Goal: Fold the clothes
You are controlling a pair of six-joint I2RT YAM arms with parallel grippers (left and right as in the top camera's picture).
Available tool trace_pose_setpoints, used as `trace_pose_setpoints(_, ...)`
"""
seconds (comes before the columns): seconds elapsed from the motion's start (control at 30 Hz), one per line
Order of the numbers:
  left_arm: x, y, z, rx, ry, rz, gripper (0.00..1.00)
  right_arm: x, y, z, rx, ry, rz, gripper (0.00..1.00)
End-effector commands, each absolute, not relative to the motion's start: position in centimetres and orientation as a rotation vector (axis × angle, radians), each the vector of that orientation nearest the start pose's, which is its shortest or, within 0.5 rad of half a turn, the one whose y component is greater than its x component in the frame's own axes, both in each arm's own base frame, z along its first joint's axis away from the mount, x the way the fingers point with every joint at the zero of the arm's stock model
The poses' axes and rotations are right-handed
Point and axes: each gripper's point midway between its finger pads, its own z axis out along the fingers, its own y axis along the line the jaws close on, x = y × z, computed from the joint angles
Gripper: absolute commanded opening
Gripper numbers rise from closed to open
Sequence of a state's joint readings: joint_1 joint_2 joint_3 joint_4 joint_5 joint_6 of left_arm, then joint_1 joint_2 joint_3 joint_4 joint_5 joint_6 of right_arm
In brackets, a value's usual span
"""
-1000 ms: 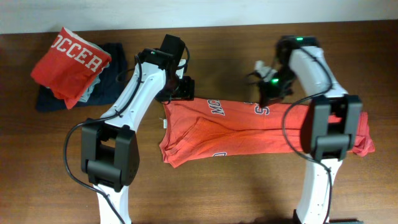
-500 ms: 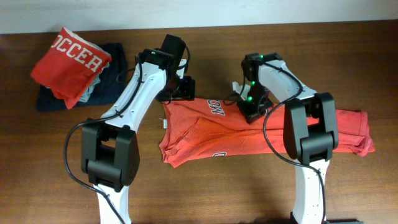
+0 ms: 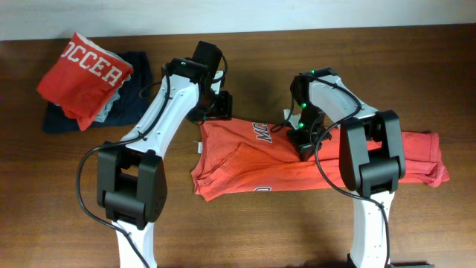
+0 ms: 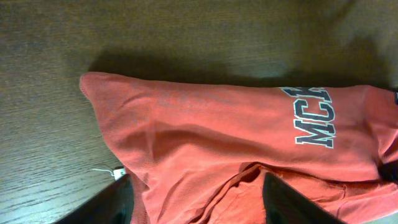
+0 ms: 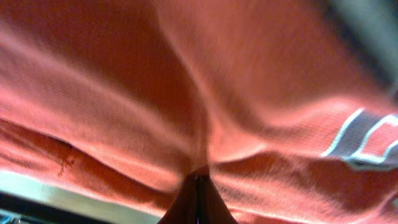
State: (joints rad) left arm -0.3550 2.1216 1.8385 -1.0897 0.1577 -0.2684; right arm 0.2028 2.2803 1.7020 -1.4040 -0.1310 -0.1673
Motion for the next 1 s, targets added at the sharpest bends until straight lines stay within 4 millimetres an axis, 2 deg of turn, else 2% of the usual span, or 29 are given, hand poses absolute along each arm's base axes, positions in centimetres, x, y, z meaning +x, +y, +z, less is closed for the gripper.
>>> trace_pose_setpoints(0.0, 42.3, -19.4, 9.5, 0.186, 2.954, -0.366, 0.53, 33.1, 9.1, 0.9, -0.567, 3.441, 0.211, 0.04)
trace_pose_setpoints(0.1, 42.0, -21.2, 9.2, 0.222, 2.958, -0.487, 0.5, 33.9, 9.2, 0.6, -0.566, 3.407, 0.211, 0.04)
trace_pose_setpoints(0.2, 41.7, -21.9, 8.4, 0.269, 2.969, -0.489, 0.5, 34.4, 9.3, 0.9, -0.564, 3.388, 0.211, 0.04)
trace_pose_setpoints(0.37, 40.7, -22.7, 6.1, 0.305, 3.03, -0.473, 0.46, 35.7, 9.6, 2.9, -0.528, 3.33, 0.205, 0.04)
trace_pose_setpoints(0.57, 38.9, -21.8, 4.5, 0.302, 3.133, -0.389, 0.2, 36.0, 9.6, 4.5, -0.493, 3.312, 0.202, 0.04)
trace_pose_setpoints(0.73, 39.2, -20.2, 3.9, 0.296, 3.137, -0.238, 0.19, 35.9, 9.6, 4.5, -0.484, 3.32, 0.2, 0.04)
trace_pose_setpoints(0.97, 38.6, -19.9, 0.3, 0.294, 3.217, -0.202, 0.18, 35.9, 9.5, 4.5, -0.485, 3.32, 0.193, 0.04)
